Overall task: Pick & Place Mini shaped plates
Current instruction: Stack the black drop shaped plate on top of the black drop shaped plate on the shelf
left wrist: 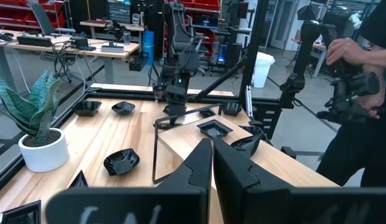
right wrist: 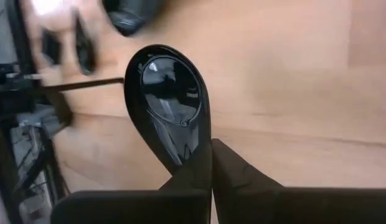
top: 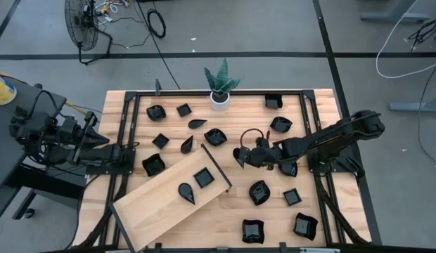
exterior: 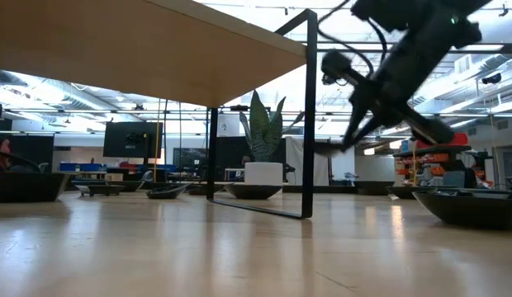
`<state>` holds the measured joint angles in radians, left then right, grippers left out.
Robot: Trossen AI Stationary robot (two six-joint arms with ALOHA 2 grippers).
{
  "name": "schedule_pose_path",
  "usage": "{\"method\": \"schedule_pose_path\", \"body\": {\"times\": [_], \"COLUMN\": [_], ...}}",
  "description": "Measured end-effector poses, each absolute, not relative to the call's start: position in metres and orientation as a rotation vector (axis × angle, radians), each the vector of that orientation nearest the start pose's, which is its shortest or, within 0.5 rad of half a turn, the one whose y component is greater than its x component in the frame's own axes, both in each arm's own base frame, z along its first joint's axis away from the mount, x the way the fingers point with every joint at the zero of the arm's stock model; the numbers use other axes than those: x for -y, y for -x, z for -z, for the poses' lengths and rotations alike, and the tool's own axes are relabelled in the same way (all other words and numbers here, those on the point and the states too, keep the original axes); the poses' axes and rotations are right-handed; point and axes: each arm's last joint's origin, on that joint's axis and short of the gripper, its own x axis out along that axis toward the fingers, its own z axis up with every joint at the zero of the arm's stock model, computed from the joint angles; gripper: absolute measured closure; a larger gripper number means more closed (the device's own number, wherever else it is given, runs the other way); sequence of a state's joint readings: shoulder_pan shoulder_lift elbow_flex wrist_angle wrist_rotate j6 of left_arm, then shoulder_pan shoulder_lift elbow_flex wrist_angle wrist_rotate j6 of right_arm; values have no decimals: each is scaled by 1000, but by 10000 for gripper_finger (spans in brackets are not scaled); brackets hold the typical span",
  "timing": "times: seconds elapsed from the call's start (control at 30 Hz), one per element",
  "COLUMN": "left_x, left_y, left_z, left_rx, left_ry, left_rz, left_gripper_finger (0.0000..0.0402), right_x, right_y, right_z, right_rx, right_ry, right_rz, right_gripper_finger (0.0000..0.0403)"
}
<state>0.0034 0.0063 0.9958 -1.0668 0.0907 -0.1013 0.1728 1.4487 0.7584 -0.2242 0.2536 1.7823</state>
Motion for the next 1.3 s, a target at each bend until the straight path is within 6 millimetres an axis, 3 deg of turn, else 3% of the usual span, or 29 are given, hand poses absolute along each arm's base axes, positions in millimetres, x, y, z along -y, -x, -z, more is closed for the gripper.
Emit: {"method": "schedule_pose_path", "body": {"times": [0.47, 0.7, 0.93, 1.3], "left_x": [3, 3, 3, 3], "left_y": [63, 63, 63, 63], "left_z": [-335, -335, -335, -336], "left_rx": [-82, -81, -82, -81], "left_ry": [105, 105, 105, 105], "left_rz": [83, 83, 83, 84], "left_gripper_finger": [383, 383, 383, 383], "right_x": [-37, -40, -48, -91], "right_y": [-296, -306, -321, -355], "right_z": [-278, -320, -330, -329], "right_rx": [-471, -411, -376, -434], "right_ry": [-1133, -1065, -1069, -1147], "right_rz": [731, 643, 608, 502], "right_gripper_finger": [403, 403, 403, 403]}}
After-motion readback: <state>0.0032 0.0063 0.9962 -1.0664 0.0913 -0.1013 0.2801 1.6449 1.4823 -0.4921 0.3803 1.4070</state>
